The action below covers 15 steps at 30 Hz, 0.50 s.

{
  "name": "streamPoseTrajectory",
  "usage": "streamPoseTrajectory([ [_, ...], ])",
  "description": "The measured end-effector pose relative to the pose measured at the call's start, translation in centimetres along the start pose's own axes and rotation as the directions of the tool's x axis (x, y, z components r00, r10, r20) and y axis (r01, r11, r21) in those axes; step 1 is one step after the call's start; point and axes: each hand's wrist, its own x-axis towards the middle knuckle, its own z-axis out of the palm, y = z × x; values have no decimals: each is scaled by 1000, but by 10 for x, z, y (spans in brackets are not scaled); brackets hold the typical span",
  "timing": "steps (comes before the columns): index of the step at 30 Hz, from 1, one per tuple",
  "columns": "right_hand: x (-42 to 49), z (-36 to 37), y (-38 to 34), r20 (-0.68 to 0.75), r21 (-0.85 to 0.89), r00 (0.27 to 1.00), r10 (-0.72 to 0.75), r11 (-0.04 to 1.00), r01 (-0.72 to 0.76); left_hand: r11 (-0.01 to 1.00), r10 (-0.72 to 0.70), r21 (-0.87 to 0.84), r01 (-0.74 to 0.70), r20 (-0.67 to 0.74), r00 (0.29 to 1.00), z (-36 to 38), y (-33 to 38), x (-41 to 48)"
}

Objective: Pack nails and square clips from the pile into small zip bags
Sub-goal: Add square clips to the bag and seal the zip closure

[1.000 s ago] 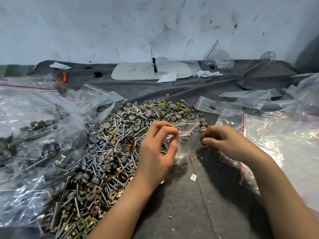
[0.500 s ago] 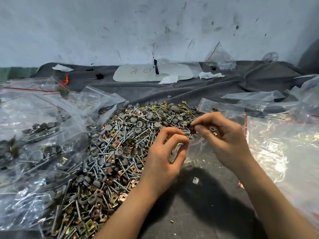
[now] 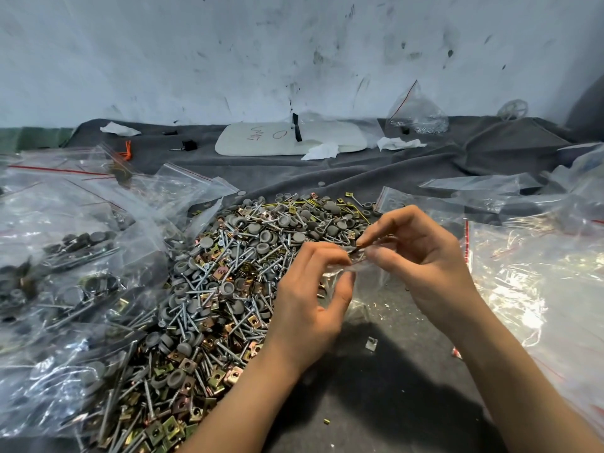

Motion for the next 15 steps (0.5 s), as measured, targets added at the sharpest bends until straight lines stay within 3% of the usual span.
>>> streamPoseTrajectory([
  [9,-1,2,0,97,102,992,83,990,-93,1000,9,13,-9,-26,1000,0,0,0],
  [15,-1,1,-1,122,19,986,114,993,-117,1000,-2,-10,1,-55,999,0,0,-1],
])
